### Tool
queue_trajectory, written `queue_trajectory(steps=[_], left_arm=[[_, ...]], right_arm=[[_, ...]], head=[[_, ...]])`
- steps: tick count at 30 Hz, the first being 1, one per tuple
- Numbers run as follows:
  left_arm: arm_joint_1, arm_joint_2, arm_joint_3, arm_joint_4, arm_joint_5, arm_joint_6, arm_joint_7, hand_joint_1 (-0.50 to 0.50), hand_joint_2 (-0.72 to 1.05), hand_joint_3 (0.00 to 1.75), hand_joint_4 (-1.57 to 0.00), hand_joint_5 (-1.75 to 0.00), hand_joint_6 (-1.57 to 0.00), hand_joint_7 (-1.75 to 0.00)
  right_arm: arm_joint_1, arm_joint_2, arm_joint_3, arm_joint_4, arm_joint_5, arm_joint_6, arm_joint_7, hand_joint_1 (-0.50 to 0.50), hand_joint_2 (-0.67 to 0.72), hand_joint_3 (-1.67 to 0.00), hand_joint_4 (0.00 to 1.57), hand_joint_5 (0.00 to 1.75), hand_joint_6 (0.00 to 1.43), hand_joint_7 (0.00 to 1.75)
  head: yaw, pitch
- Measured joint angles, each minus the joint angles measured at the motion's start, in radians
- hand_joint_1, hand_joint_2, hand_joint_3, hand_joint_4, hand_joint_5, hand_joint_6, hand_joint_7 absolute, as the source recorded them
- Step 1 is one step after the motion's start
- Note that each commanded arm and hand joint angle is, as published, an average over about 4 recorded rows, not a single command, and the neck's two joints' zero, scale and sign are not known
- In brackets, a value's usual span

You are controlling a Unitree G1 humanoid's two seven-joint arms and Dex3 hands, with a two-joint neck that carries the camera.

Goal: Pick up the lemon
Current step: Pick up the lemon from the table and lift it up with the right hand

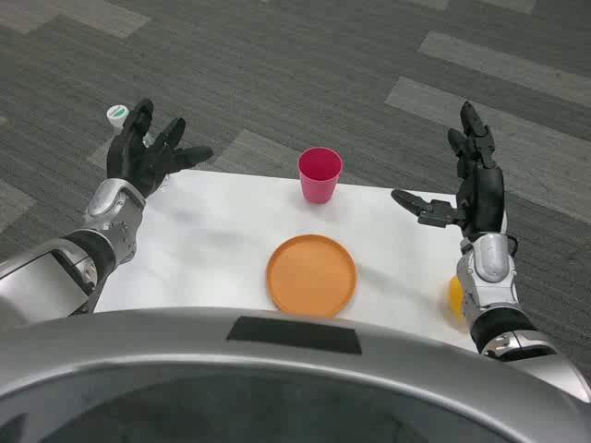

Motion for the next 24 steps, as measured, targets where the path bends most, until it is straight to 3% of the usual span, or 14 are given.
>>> queue_trajectory(steps=[3,6,16,24], left_arm=[[0.002,0.0,0.008,-0.002,0.0,-0.009,-0.003,0.5,1.0,0.02,-0.07,0.0,0.0,0.0],[0.002,0.0,0.011,-0.004,0.0,-0.014,-0.005,0.5,1.05,0.09,-0.07,0.0,0.0,0.0],[0.002,0.0,0.013,-0.004,0.0,-0.016,-0.005,0.5,1.05,0.07,-0.07,0.0,0.0,0.0],[0.002,0.0,0.014,-0.004,0.0,-0.016,-0.005,0.5,1.0,0.09,-0.07,0.0,0.0,0.0]], right_arm=[[-0.014,-0.001,0.026,0.014,0.001,0.0,-0.007,0.0,-0.03,-0.34,0.0,0.41,0.0,0.0],[-0.023,-0.001,0.037,0.018,0.001,0.0,-0.009,0.0,-0.03,-0.36,0.0,0.39,0.0,0.0],[-0.028,-0.001,0.038,0.018,0.001,0.0,-0.009,-0.02,-0.03,-0.32,0.0,0.46,0.0,0.0],[-0.028,-0.001,0.029,0.018,0.001,0.0,-0.009,-0.04,-0.03,-0.32,0.0,0.39,0.0,0.0]], head=[[-0.069,0.025],[-0.068,0.027],[-0.073,0.026],[-0.288,0.035]])
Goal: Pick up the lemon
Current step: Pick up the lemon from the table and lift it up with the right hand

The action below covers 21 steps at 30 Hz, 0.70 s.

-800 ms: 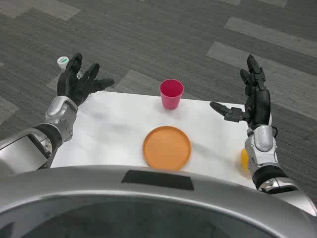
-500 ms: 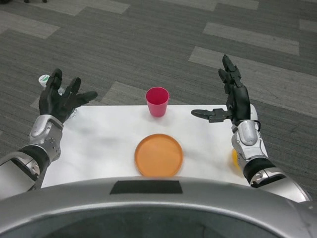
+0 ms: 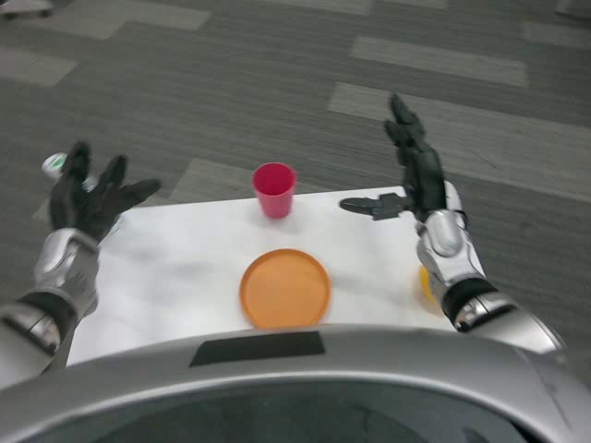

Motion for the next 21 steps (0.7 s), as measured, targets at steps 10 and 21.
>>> queue_trajectory(steps=[10,21], left_arm=[[0.0,0.0,0.001,-0.001,0.001,-0.002,0.0,0.5,1.05,0.09,-0.07,0.0,0.0,0.0],[-0.002,0.0,-0.004,-0.004,0.01,-0.004,-0.001,0.5,1.05,0.09,-0.07,0.0,0.0,0.0]], right_arm=[[0.047,-0.001,-0.065,-0.057,-0.001,0.002,0.0,-0.04,-0.03,-0.32,0.0,0.39,0.0,0.0],[0.278,0.001,-0.212,-0.25,-0.003,0.001,0.004,-0.08,0.01,-0.32,0.0,0.48,0.0,0.0]], head=[[-0.307,0.024],[-0.386,0.015]])
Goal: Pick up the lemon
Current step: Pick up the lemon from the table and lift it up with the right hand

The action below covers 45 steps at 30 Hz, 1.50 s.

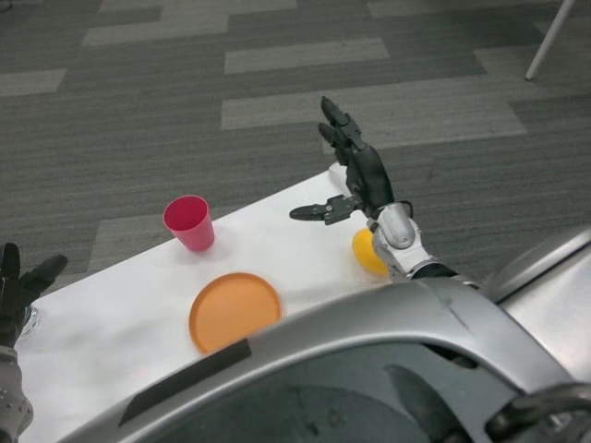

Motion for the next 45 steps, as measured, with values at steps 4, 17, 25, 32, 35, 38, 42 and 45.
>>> queue_trajectory(steps=[4,17,25,32,35,38,42,45], left_arm=[[-0.002,0.0,-0.006,0.003,0.006,0.0,0.0,0.5,1.05,0.07,-0.07,0.0,0.0,0.0],[-0.037,0.0,-0.062,0.02,0.005,0.001,0.0,0.5,1.0,0.09,-0.07,0.0,0.0,0.0],[-0.049,-0.001,-0.077,0.029,0.005,0.002,0.0,0.5,1.05,0.09,-0.07,0.0,0.0,0.0],[-0.051,-0.001,-0.078,0.033,0.004,0.004,0.0,0.5,1.05,0.07,-0.07,0.0,0.0,0.0],[-0.052,-0.001,-0.079,0.033,0.004,0.004,0.0,0.5,1.05,0.02,-0.07,0.0,0.0,0.0],[-0.052,-0.001,-0.079,0.033,0.004,0.005,0.0,0.5,1.03,0.07,-0.06,0.0,0.0,0.0],[-0.053,-0.001,-0.079,0.032,0.003,0.005,0.0,0.5,1.03,0.07,-0.07,0.0,0.0,0.0],[-0.053,0.0,-0.079,0.028,0.002,0.006,0.0,0.5,1.03,0.04,-0.05,0.0,0.0,0.0]], right_arm=[[0.098,0.008,-0.051,-0.039,0.001,0.0,0.0,-0.1,0.08,-0.32,0.0,0.48,0.0,0.0],[0.225,0.097,-0.264,0.05,0.002,-0.004,0.079,-0.12,0.09,-0.24,0.0,0.48,0.0,0.0],[0.228,0.111,-0.297,0.155,0.003,-0.006,0.104,-0.17,-0.07,-0.3,0.0,0.58,0.0,0.0],[0.189,0.104,-0.303,0.298,-0.022,-0.008,0.157,-0.12,-0.16,-0.4,0.0,0.85,0.0,0.0],[0.162,0.1,-0.305,0.357,-0.025,-0.007,0.165,-0.12,-0.16,-0.4,0.0,0.87,0.0,0.0],[0.137,0.097,-0.312,0.418,-0.025,-0.008,0.168,-0.12,-0.16,-0.4,0.0,0.87,0.0,0.0],[0.108,0.091,-0.316,0.49,-0.025,-0.007,0.169,-0.17,-0.16,-0.36,0.0,0.92,0.0,0.0],[0.082,0.081,-0.316,0.534,-0.026,-0.008,0.17,-0.17,-0.16,-0.34,0.0,0.97,0.0,0.0]], head=[[-0.016,-0.004],[-0.079,-0.014],[-0.085,-0.015],[-0.089,-0.018],[-0.086,-0.022],[-0.084,-0.027],[-0.084,-0.03],[-0.084,-0.033]])
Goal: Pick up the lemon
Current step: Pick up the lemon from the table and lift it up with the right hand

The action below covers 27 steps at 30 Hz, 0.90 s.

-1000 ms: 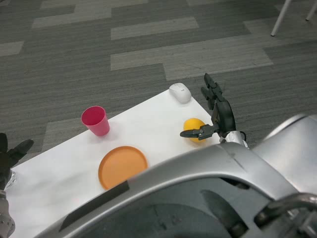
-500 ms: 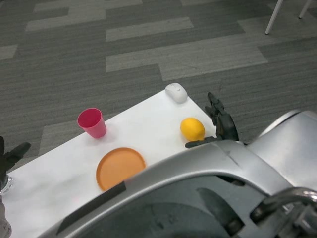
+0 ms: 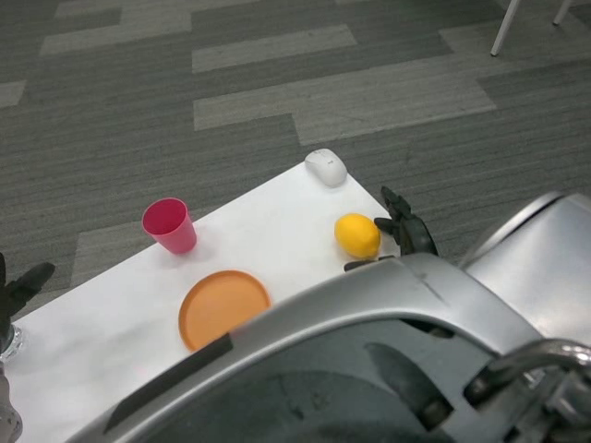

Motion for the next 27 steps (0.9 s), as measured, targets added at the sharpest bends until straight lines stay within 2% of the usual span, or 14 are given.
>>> queue_trajectory(steps=[4,9,12,14,17,20,23,27], left_arm=[[0.0,0.0,0.0,-0.006,-0.001,0.0,0.0,0.5,1.03,0.09,-0.04,0.0,0.0,0.0],[0.0,0.0,0.0,-0.008,-0.002,0.0,0.0,0.5,1.05,0.09,-0.04,0.0,0.0,0.0],[0.0,0.0,0.0,-0.009,-0.002,0.0,0.0,0.5,1.0,0.09,-0.04,0.0,0.0,0.0],[0.001,0.0,0.0,-0.009,-0.002,0.0,0.0,0.5,1.03,0.09,-0.04,0.0,0.0,0.0],[0.001,0.0,0.0,-0.01,-0.002,0.0,0.0,0.5,1.05,0.09,-0.06,0.0,0.0,0.0],[0.001,0.001,0.0,-0.011,-0.002,0.0,0.0,0.5,1.03,0.09,-0.05,0.0,0.0,0.0],[0.001,0.001,0.0,-0.011,-0.002,0.0,0.0,0.5,0.98,0.09,-0.04,0.0,0.0,0.0],[0.001,0.002,0.001,-0.012,-0.004,0.0,0.0,0.5,0.96,0.04,-0.06,0.0,0.0,0.0]], right_arm=[[-0.043,-0.019,-0.001,0.063,-0.001,0.0,0.001,-0.17,-0.16,-0.32,0.0,1.07,0.0,0.0],[-0.078,-0.037,-0.002,0.12,-0.002,-0.001,0.0,-0.17,-0.19,-0.32,0.0,1.07,0.0,0.0],[-0.098,-0.042,-0.001,0.145,-0.006,-0.001,-0.007,-0.2,-0.3,-0.42,0.0,1.07,0.0,0.0],[-0.109,-0.043,0.002,0.157,-0.022,-0.002,-0.015,-0.21,-0.38,-0.56,0.0,1.12,0.0,0.0],[-0.127,-0.046,0.009,0.164,-0.1,-0.002,-0.029,-0.25,-0.46,-0.79,0.0,1.21,0.0,0.0],[-0.141,-0.052,0.013,0.162,-0.228,-0.003,-0.068,-0.29,-0.54,-1.03,0.0,1.33,0.0,0.0],[-0.145,-0.067,0.013,0.147,-0.388,-0.005,-0.137,-0.29,-0.54,-1.11,0.0,1.36,0.0,0.0],[-0.144,-0.081,0.013,0.142,-0.467,-0.005,-0.188,-0.29,-0.54,-1.11,0.0,1.36,0.0,0.0]], head=[[-0.002,-0.003],[-0.008,-0.015],[-0.01,-0.015],[-0.01,-0.016],[-0.011,-0.02],[-0.009,-0.022],[-0.008,-0.022],[-0.007,-0.022]])
